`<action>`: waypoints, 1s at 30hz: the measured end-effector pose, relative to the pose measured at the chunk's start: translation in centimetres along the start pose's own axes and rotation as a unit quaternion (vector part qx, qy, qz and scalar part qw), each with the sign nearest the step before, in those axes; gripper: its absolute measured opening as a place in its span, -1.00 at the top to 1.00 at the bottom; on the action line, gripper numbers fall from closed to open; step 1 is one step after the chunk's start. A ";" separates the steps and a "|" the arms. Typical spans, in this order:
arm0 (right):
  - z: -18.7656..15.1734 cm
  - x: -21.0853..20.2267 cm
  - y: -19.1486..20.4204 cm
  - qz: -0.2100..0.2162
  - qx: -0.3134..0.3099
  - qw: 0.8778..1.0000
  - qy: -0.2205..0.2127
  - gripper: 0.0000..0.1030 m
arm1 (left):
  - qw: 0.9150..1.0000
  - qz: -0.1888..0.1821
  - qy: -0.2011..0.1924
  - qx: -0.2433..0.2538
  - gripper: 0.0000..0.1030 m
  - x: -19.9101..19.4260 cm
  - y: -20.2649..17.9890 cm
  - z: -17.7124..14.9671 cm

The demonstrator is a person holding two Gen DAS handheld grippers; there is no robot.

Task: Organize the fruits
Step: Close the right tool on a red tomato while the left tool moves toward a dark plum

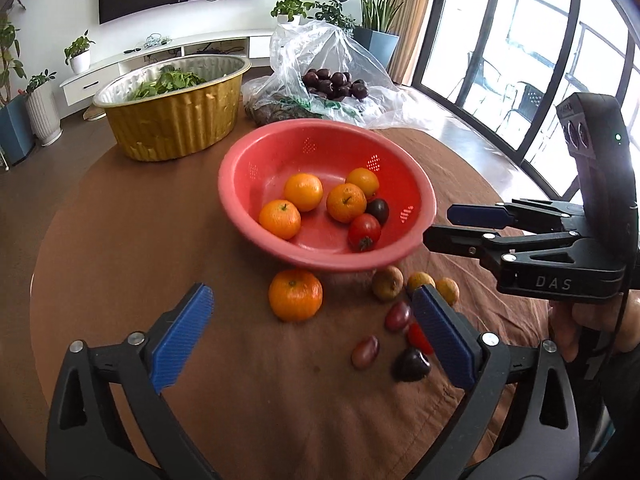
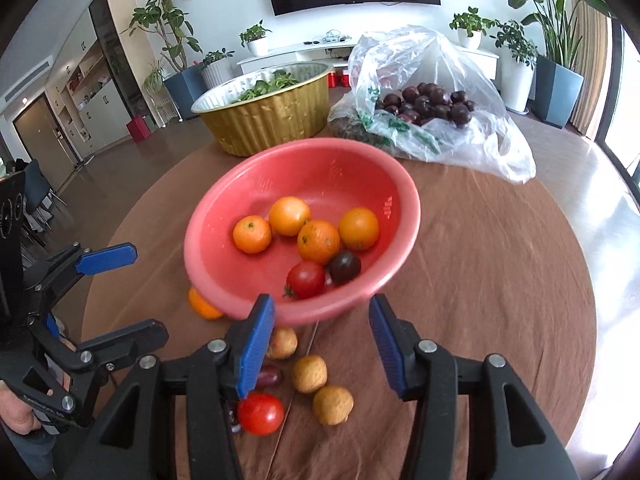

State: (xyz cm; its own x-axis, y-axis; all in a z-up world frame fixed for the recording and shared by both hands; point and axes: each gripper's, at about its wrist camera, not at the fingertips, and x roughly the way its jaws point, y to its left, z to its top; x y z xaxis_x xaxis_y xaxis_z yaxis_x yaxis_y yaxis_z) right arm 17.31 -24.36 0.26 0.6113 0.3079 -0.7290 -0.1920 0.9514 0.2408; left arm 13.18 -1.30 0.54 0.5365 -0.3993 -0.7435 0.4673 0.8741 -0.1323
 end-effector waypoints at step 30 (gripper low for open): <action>-5.6 1.6 1.5 0.080 0.089 0.991 0.057 0.18 | 0.998 -0.020 0.042 0.043 -0.96 0.1 -3.7 -7.5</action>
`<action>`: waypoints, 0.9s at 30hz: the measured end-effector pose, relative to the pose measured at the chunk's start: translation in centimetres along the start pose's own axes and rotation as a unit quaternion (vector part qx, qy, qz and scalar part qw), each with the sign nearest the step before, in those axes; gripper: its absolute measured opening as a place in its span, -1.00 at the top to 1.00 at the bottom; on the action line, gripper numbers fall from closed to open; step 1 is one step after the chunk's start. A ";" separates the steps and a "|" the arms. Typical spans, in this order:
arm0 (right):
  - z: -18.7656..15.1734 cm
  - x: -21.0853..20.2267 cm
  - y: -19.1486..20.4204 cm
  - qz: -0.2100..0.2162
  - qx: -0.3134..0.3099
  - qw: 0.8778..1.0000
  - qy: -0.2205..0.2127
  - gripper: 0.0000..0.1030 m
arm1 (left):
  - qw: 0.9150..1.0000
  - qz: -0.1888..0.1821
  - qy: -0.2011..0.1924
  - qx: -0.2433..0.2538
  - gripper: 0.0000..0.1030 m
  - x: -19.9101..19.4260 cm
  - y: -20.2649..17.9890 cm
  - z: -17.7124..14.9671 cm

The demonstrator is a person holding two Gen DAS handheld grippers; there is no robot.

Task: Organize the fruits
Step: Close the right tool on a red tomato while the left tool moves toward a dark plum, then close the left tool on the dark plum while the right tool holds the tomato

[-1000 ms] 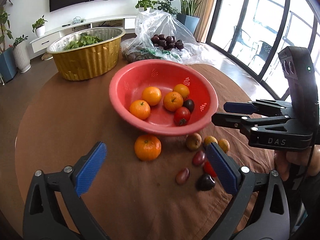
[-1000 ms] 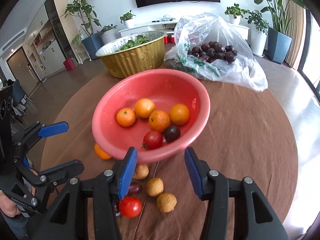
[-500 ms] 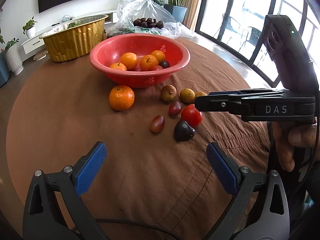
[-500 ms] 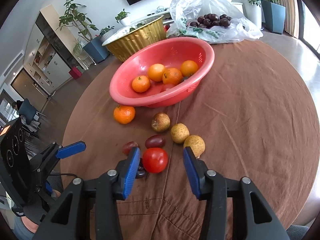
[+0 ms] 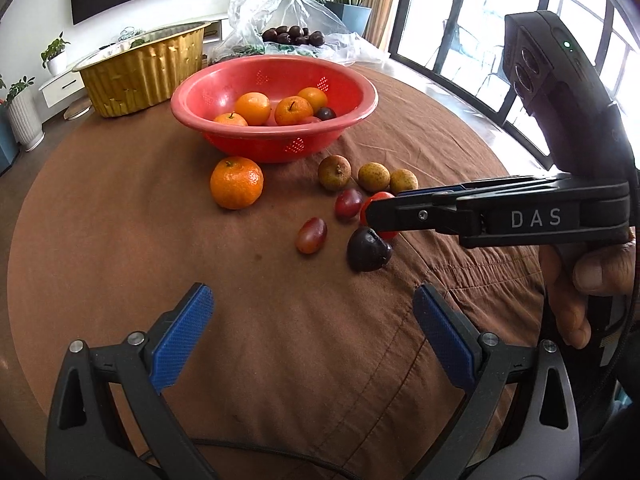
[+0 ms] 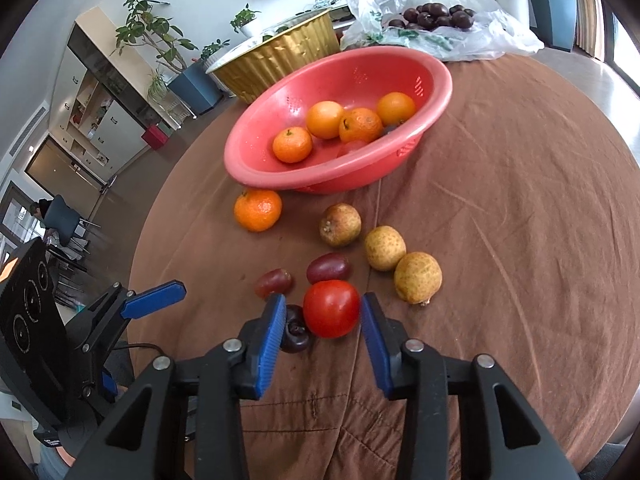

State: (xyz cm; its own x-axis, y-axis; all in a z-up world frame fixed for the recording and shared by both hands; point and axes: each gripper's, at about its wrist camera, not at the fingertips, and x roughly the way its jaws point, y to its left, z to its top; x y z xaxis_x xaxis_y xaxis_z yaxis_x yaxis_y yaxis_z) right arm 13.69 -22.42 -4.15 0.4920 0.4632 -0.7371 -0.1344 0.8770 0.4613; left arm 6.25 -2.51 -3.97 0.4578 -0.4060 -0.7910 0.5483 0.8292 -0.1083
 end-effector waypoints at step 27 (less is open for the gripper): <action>0.0 -1.3 -3.2 0.031 0.053 0.998 -0.013 0.35 | 0.998 -0.038 0.009 0.043 -0.79 2.2 -2.4 2.7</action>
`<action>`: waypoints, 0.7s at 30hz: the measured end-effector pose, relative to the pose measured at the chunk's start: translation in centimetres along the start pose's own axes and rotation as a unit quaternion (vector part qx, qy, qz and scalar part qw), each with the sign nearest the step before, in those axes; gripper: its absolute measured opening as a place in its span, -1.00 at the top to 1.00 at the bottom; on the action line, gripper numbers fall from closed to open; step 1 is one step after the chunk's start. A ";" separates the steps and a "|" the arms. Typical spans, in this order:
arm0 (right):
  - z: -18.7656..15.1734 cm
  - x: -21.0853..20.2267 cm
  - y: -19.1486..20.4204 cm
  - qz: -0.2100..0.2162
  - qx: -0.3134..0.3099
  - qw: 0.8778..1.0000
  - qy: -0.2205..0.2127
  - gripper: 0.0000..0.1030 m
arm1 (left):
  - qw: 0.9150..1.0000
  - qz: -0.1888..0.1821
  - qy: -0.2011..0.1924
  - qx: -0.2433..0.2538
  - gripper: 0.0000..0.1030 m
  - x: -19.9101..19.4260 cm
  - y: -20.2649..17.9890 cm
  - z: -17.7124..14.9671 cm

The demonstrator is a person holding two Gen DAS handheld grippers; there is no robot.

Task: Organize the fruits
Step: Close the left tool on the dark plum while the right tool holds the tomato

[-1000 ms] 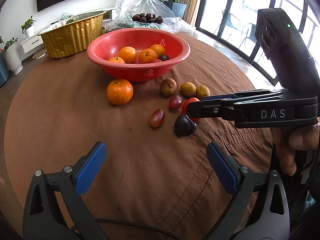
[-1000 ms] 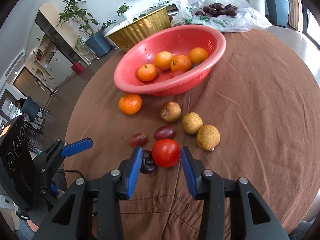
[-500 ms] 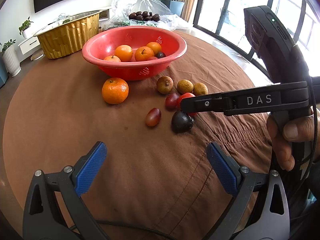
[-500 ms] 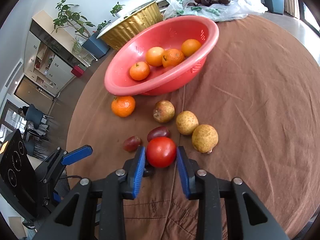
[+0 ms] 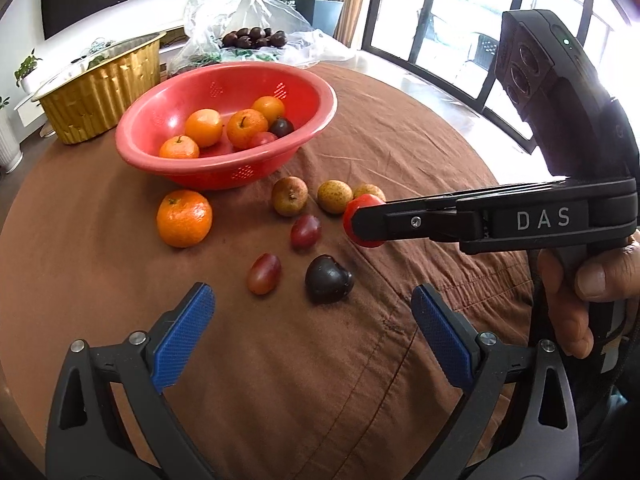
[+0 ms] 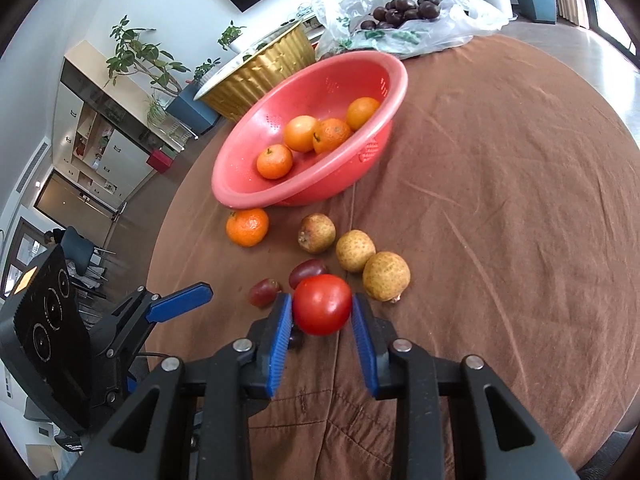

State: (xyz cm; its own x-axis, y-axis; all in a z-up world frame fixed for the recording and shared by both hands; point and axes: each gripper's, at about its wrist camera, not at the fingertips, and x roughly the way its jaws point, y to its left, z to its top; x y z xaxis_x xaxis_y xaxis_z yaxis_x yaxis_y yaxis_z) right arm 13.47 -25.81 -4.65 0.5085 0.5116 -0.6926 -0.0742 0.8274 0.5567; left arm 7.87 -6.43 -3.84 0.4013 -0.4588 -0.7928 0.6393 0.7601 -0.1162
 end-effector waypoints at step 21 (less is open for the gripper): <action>-0.4 -1.1 -1.1 0.009 0.013 1.000 -0.010 0.35 | 0.999 -0.001 0.033 0.024 0.35 2.7 -0.6 0.7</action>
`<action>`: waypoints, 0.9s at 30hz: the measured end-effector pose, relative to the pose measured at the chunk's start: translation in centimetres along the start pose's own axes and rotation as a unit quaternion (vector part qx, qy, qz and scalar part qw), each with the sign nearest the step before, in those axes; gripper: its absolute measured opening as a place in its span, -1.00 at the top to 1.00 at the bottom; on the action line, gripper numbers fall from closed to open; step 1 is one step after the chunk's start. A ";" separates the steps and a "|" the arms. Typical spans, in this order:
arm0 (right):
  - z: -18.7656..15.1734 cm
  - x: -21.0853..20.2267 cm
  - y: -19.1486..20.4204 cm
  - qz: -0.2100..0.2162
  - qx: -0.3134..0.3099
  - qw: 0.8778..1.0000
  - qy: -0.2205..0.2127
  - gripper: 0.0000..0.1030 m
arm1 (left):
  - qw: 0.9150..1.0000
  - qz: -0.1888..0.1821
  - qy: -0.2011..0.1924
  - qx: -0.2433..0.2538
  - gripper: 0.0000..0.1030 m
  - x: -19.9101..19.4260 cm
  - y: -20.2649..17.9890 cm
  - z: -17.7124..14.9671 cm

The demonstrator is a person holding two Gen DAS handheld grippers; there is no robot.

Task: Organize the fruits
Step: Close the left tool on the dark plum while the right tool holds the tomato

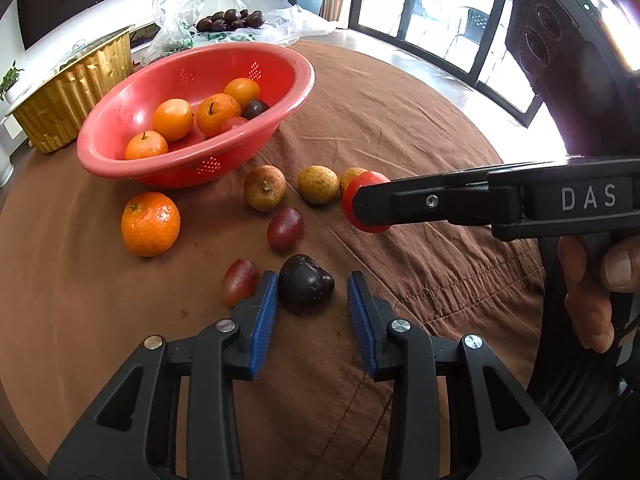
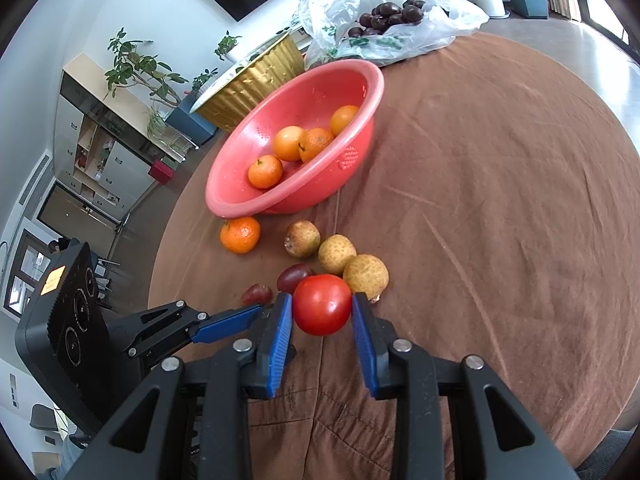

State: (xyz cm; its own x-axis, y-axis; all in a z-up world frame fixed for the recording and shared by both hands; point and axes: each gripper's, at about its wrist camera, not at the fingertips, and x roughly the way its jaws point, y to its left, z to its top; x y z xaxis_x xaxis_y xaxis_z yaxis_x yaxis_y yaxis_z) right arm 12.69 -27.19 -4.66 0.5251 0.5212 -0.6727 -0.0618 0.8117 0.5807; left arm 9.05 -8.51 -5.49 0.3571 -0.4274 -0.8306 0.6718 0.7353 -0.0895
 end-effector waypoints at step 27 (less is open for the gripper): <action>0.3 -0.8 0.7 0.003 -0.009 1.000 -0.013 0.35 | 0.998 -0.005 -0.040 -0.038 0.52 -2.3 1.3 -0.7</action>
State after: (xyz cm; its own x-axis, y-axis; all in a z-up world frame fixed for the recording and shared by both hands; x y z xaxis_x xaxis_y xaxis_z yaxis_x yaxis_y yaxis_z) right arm 12.46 -27.09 -3.58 0.5473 0.5193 -0.6563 -0.0803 0.8132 0.5764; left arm 8.65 -6.24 -4.08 0.4037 -0.4735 -0.7828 0.6249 0.7677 -0.1420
